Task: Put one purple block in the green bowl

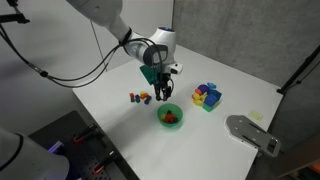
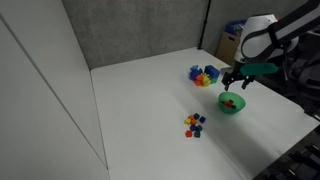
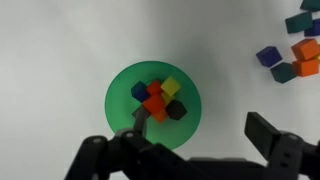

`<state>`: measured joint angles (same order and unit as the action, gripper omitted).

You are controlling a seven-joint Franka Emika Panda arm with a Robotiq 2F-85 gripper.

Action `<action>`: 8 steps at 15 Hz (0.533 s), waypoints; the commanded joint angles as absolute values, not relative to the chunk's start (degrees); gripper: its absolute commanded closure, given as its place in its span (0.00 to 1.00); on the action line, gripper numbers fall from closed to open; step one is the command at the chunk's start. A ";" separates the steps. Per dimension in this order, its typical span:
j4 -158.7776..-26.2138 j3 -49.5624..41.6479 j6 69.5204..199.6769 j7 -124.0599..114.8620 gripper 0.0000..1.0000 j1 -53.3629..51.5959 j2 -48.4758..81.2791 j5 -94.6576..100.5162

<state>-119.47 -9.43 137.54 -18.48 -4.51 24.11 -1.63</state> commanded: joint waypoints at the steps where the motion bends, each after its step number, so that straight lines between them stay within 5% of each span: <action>1: -124.08 -6.27 131.80 -13.10 0.00 -2.33 14.62 -1.74; 8: -127.21 -2.54 116.75 -8.70 0.00 -2.87 0.39 1.18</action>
<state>-124.98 -4.17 121.94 -10.43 -3.52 6.80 -1.04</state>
